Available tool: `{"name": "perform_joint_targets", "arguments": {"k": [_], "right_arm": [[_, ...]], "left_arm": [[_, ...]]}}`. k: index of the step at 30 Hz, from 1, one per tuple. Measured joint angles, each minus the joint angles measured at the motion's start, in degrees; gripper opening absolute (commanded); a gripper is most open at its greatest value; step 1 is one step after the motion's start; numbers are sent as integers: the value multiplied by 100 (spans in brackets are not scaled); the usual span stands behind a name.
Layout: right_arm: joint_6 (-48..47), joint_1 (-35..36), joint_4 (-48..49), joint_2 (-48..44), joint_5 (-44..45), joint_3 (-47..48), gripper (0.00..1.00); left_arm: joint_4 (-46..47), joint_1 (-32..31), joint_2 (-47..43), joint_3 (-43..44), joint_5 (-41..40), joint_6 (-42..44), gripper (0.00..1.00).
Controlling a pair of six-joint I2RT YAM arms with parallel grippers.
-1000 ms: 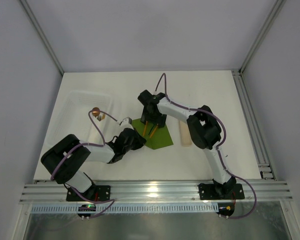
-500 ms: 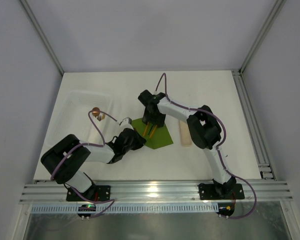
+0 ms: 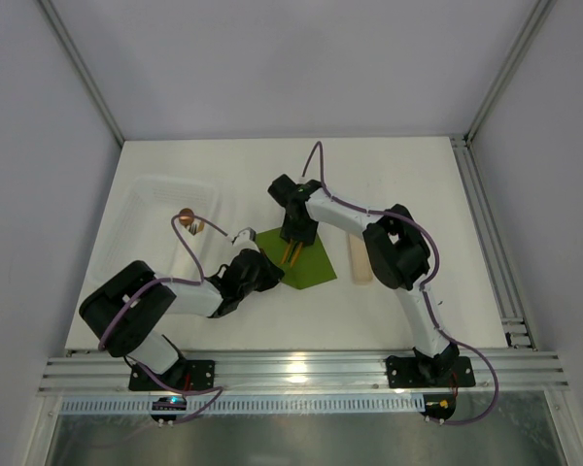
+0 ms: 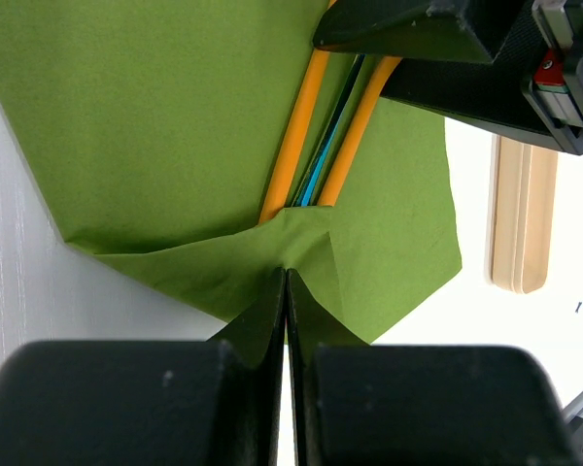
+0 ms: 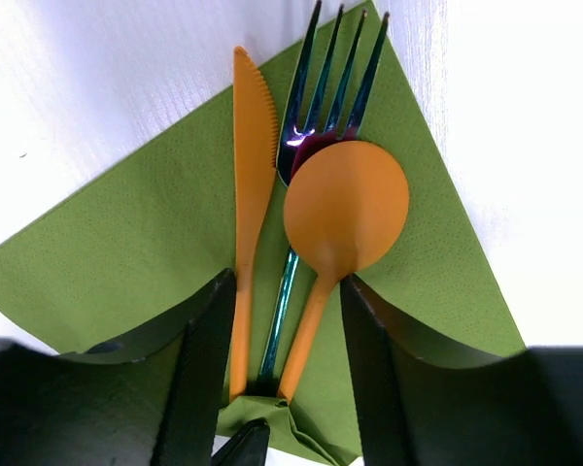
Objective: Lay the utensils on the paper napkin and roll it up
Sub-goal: Adjust the utensils on the napkin.
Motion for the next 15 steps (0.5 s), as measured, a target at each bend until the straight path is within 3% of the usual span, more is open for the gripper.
{"name": "perform_joint_targets", "arguments": {"k": [7,15], "right_arm": [[2,0,0,0,4,0,48],[2,0,-15,2,20,2,33]], "left_arm": [[0,0,0,-2,0,0,0],[0,0,0,-2,0,2,0]]}}
